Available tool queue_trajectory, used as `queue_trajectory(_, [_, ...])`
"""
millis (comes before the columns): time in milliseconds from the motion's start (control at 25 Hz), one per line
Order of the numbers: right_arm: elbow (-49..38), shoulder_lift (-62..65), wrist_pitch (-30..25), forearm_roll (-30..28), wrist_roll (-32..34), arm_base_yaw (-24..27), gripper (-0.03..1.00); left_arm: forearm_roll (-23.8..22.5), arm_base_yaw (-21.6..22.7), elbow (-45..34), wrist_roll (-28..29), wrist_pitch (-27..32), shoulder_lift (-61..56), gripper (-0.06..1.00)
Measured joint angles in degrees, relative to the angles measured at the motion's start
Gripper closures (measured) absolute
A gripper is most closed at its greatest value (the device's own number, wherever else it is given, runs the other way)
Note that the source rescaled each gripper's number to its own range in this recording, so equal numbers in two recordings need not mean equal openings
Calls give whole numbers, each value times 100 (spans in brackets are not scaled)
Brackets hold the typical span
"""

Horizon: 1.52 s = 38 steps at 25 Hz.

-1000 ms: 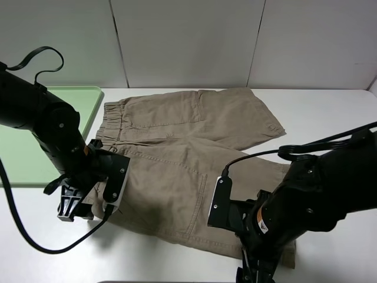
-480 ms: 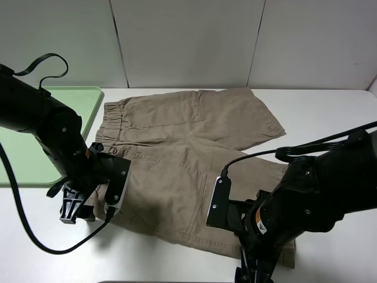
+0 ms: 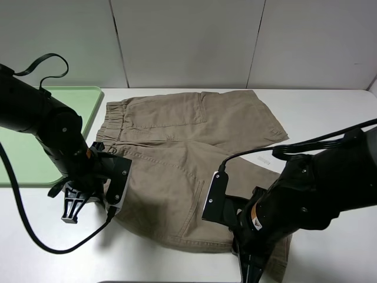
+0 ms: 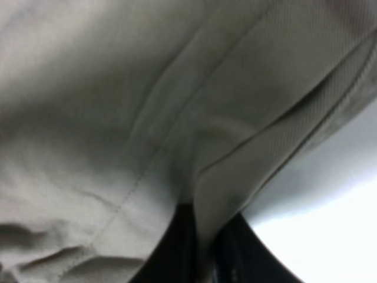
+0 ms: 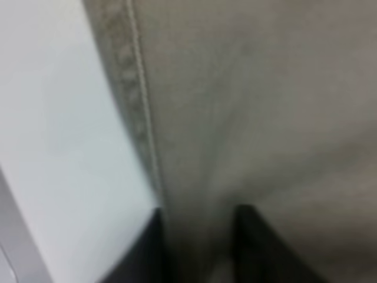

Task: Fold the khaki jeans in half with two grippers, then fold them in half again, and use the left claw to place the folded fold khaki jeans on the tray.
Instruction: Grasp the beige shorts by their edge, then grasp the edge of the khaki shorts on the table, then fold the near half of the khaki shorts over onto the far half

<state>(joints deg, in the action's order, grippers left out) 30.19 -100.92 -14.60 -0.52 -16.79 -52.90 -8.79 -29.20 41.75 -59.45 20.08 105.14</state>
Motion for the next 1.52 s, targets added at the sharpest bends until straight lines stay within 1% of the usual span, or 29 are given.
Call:
queue_trajectory(40, [0, 0, 21, -31, 0, 0, 93, 0, 0, 0, 0, 1, 0, 93])
queue_trajectory(80, [0, 0, 20, -53, 0, 0, 97, 5, 0, 0, 0, 1, 0, 94])
queue_trajectory(560, [11, 0, -48, -86, 17, 0, 97, 5, 0, -7, 0, -114, -25, 94])
queue_trajectory(720, [18, 115, -185, -78, 346, 0, 97, 5, 0, -10, 0, -82, -166, 94])
queue_trajectory(840, [-11, 364, -523, -66, 510, 0, 97, 29, 0, -10, 0, 57, -270, 94])
queue_trajectory(1200, [0, 1651, -1403, -46, 901, 0, 97, 115, 0, -14, 0, 559, -848, 94])
queue_trajectory(1280, [130, 1880, -1732, -41, 963, 0, 97, 135, 0, -14, 0, 711, -1004, 94])
queue_trajectory(1440, [660, 2153, -2575, -24, 1120, 0, 97, 153, -7, -14, 0, 995, -1295, 94])
queue_trajectory(1520, [965, 2167, -2985, -12, 1264, 0, 97, 194, -7, -14, 0, 1284, -1512, 94])
